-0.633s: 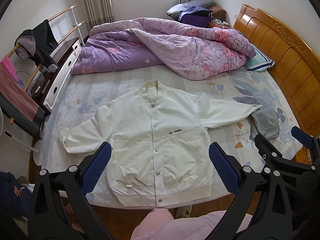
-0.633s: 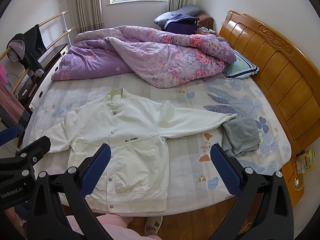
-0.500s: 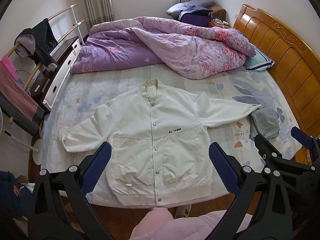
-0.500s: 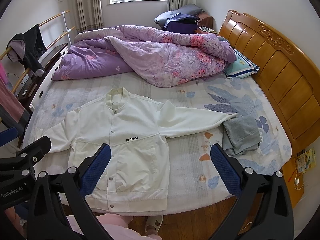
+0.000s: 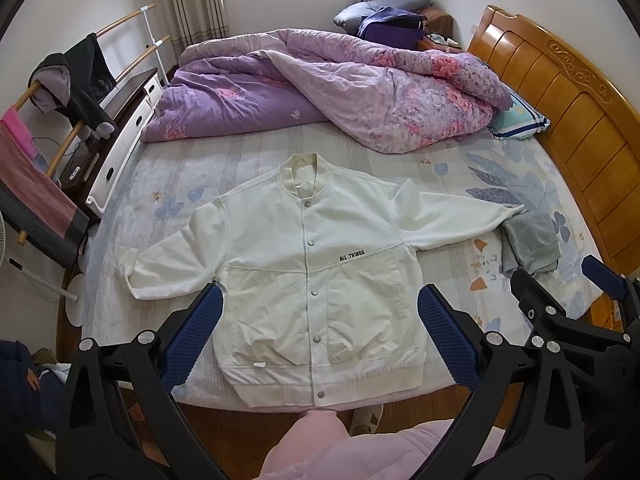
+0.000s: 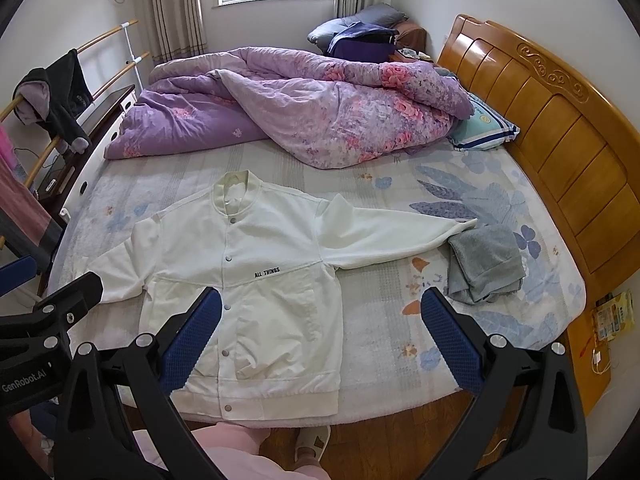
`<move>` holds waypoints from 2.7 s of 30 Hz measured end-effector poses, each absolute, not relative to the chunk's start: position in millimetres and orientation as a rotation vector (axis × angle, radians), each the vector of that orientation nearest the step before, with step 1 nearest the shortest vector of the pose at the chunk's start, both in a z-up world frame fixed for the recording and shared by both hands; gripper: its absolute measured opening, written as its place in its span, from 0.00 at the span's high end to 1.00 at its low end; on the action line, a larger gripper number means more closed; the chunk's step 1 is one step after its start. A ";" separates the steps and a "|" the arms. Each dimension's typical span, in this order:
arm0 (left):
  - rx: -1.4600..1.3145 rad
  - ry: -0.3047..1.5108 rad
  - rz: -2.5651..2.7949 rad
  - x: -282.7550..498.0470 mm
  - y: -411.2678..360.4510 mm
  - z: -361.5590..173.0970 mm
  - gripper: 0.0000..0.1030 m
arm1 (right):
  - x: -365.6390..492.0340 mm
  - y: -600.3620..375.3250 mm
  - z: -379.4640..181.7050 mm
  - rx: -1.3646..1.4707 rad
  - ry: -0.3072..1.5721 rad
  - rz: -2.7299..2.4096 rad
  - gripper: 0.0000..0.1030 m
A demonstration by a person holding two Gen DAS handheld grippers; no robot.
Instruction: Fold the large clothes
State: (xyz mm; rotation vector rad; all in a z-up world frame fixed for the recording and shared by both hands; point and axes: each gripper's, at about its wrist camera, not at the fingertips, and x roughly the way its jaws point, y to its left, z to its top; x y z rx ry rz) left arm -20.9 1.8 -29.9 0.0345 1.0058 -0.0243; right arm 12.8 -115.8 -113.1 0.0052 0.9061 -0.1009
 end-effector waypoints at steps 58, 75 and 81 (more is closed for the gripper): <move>-0.326 1.357 0.319 -12.9 333.8 -143.9 0.05 | 93.4 141.2 -207.1 -0.116 1.274 0.169 0.07; -0.365 1.582 0.503 141.6 593.0 -355.6 0.05 | 201.7 210.8 -316.4 -0.064 1.552 -0.067 0.07; -0.372 1.652 0.470 183.4 617.7 -445.0 0.06 | 197.4 198.6 -338.3 -0.012 1.638 -0.120 0.07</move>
